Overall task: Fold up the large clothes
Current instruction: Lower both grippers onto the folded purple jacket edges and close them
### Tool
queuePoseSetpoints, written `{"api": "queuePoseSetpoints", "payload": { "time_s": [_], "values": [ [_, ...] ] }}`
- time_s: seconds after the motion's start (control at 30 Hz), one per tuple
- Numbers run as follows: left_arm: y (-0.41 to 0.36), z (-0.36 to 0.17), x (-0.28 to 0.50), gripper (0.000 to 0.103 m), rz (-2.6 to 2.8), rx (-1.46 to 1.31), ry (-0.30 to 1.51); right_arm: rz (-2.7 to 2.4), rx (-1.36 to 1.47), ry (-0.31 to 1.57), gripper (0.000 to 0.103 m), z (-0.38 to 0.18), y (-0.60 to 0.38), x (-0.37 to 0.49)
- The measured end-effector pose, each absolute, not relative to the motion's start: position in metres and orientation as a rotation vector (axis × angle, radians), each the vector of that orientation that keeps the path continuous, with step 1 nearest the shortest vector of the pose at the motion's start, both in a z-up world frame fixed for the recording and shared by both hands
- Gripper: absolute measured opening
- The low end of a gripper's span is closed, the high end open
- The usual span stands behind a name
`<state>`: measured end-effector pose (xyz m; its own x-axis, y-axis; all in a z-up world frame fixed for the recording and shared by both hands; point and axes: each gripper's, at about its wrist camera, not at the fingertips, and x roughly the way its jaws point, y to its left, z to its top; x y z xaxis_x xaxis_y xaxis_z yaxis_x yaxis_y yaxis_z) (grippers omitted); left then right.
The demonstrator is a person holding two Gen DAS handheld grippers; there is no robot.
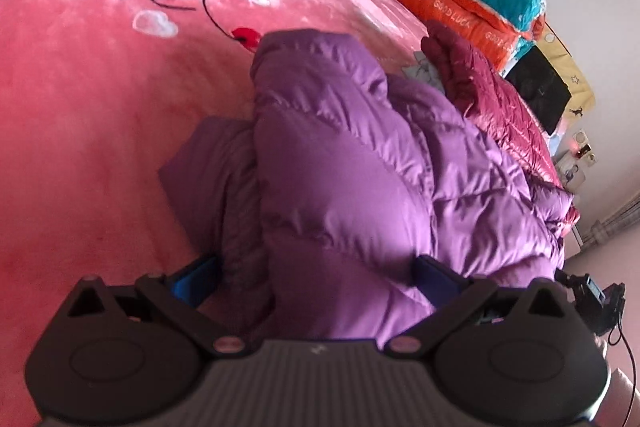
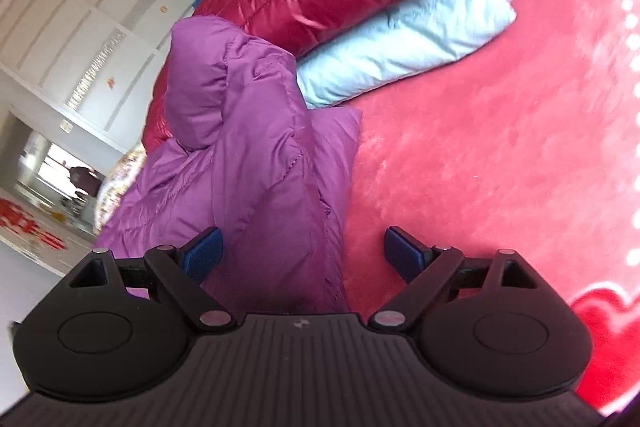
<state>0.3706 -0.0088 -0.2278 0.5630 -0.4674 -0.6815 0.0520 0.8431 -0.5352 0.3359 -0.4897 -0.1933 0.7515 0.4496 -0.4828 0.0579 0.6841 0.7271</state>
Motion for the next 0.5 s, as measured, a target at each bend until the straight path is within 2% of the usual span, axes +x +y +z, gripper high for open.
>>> {"api": "queuePoseSetpoints", "payload": {
  "time_s": [0.23, 0.5],
  "values": [
    [-0.014, -0.242, 0.387, 0.103, -0.399, -0.491, 0.951, 0.425, 0.919, 0.714, 0.103, -0.208, -0.491, 0.36],
    [-0.03, -0.248, 0.407, 0.103, -0.497, -0.473, 0.973, 0.45, 0.902, 0.8, 0.103, -0.206, -0.475, 0.384]
  ]
}}
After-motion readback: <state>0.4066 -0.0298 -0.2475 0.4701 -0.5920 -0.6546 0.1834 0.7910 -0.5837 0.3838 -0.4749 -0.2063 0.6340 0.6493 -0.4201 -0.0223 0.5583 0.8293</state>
